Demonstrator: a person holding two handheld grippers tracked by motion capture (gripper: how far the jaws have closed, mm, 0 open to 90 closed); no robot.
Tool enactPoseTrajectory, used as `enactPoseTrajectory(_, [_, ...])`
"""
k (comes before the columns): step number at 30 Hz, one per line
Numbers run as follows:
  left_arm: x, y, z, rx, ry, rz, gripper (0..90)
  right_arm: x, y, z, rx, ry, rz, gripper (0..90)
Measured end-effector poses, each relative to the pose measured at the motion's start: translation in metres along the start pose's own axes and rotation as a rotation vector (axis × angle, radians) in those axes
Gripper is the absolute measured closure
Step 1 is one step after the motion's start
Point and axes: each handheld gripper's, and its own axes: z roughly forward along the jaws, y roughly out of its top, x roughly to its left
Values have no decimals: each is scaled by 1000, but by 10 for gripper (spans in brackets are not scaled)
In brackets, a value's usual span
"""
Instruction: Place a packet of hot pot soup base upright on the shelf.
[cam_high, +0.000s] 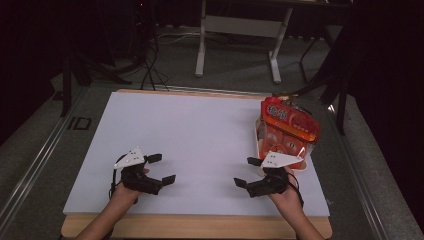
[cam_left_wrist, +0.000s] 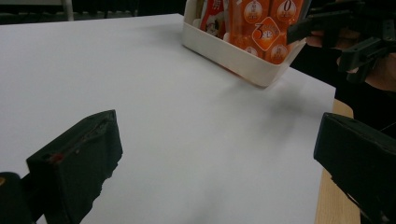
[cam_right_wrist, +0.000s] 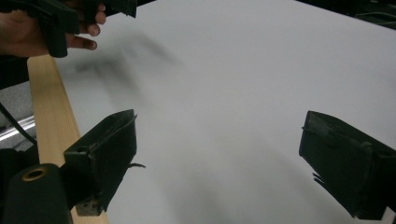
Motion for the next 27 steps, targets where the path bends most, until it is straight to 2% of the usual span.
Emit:
enactPoseTrajectory(11, [0,-2,2,7,-4,5,7,3,-17,4,76,-5,-39,111])
enactPoseTrajectory(20, [-3,-3,3,13,-6,25,7,0,-23,5,69,-18,-43,111])
enactPoseTrajectory(27, [-3,-4,4,14,-10,19,7,-3,-25,6,71,-20,-37,112])
